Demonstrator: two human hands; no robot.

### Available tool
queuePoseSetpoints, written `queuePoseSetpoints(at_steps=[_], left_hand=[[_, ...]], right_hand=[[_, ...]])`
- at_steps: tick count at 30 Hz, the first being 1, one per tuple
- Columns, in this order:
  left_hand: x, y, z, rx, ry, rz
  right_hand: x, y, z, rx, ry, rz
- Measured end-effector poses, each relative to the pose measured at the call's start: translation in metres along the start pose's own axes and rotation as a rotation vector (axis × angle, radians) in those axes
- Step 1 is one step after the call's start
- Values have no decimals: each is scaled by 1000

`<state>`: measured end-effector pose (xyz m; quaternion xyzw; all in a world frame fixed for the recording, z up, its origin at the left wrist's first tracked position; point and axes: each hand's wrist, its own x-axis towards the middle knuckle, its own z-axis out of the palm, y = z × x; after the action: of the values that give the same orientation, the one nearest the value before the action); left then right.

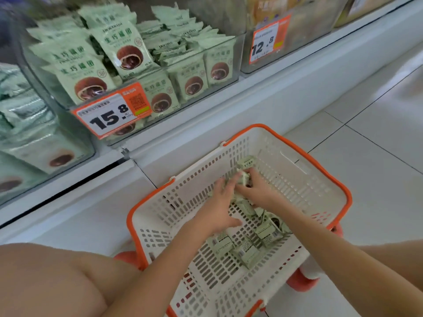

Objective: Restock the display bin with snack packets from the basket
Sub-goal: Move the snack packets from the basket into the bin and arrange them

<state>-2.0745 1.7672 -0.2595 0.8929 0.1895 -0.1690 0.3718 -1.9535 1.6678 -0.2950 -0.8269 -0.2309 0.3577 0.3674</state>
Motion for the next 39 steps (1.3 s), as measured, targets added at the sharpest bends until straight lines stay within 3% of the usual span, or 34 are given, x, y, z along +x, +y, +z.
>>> queuePoseSetpoints(at_steps=[3, 8, 11, 14, 19, 22, 24, 27, 32, 39], left_hand=[[-18, 19, -22, -50, 122, 29], [-58, 21, -81, -470, 419, 207], [-86, 19, -116, -381, 513, 260], [-103, 22, -144, -361, 579, 325], [-109, 3, -183, -115, 683, 380], [-106, -13, -210, 226, 883, 353], [-109, -17, -228, 289, 1022, 327], [-108, -23, -247, 362, 1008, 302], [-112, -27, -255, 487, 878, 311], [-110, -23, -253, 510, 929, 295]], right_hand=[[-26, -53, 5, -48, 63, -192], [-62, -118, -12, 95, 1, -333], [-83, -151, -22, 204, -81, -404], [-90, -182, -26, 242, -51, -451], [-72, -232, -41, 129, -32, -445], [-53, -268, -57, 120, 103, -533], [-36, -293, -70, 149, 198, -568], [-3, -322, -81, 85, 238, -566], [40, -325, -64, -31, 86, -490], [44, -324, -58, -66, 45, -479]])
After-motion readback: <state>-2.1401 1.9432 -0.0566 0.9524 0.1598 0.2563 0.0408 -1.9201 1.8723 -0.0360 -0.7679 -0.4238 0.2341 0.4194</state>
